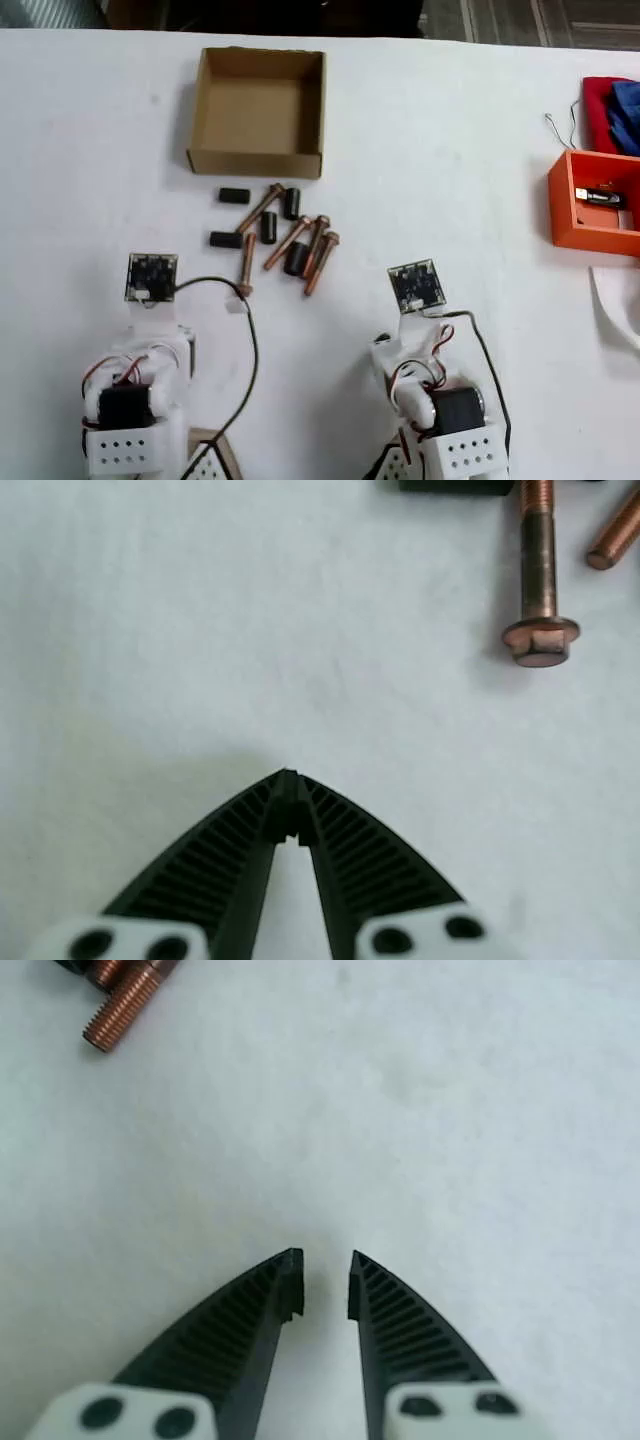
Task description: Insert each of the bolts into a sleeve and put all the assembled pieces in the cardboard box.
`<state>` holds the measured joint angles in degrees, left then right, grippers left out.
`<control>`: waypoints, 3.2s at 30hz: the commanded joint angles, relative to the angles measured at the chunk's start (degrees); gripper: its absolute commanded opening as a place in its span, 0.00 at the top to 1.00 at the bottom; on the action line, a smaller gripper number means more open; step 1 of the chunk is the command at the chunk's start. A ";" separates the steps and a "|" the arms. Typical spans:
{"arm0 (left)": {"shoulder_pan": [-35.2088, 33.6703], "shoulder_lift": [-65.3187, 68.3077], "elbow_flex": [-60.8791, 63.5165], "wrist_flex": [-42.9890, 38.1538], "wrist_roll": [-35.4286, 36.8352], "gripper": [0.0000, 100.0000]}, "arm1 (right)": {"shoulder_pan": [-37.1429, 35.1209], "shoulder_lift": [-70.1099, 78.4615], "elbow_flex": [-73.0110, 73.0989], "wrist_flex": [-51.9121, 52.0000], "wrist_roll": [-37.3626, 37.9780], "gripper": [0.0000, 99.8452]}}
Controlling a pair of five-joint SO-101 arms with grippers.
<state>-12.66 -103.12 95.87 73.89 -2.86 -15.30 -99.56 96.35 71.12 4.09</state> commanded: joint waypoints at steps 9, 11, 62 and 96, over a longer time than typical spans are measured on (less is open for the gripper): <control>0.26 -1.32 1.10 -0.18 0.44 0.97 | -0.04 0.31 0.35 -0.57 -0.35 0.93; 0.26 -1.32 1.10 -0.18 0.44 0.97 | -0.04 0.31 0.35 -0.57 -0.35 0.93; 0.26 -1.32 1.10 -0.18 0.44 0.97 | -0.13 0.31 0.35 -0.66 -0.44 0.93; 0.26 -1.32 1.10 -0.18 0.44 0.97 | 8.66 -3.47 -9.85 -28.62 5.45 0.92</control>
<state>-12.66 -103.12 95.87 73.89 -2.86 -6.95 -102.11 93.19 40.62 10.15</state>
